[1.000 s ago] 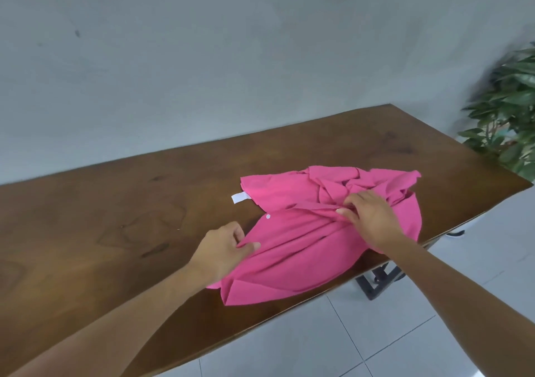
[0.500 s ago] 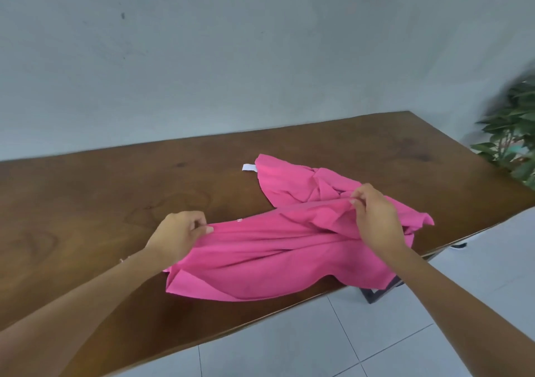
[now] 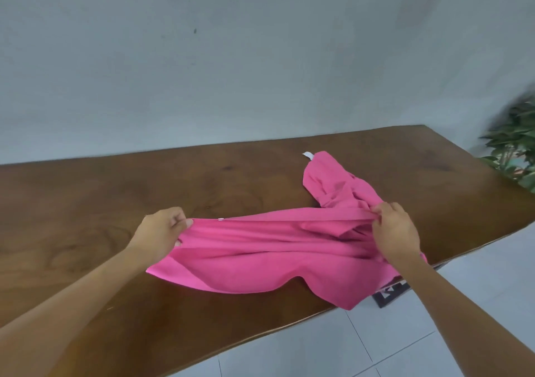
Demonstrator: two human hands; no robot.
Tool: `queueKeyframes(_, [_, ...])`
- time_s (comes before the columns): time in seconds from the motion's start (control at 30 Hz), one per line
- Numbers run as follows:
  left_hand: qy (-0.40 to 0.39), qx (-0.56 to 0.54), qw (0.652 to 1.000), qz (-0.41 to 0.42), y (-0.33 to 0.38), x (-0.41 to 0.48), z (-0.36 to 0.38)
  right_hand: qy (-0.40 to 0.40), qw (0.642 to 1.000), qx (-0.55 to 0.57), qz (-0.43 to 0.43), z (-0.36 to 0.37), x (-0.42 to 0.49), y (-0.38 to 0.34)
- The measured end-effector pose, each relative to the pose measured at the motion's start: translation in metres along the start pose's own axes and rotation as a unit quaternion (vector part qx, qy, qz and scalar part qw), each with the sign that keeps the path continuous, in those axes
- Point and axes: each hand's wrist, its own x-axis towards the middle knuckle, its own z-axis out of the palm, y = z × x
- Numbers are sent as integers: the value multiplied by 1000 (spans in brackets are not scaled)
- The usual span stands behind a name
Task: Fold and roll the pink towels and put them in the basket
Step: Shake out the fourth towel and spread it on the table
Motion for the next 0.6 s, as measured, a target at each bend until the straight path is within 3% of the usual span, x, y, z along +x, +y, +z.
queueKeyframes(0.3, [21,48,998,21,-94,-6,-41,48,999,-17,16,0,-44,-49])
queueKeyframes(0.6, [47,56,997,15,-131,-22,-56,69,989,130,33,-20,-74,-89])
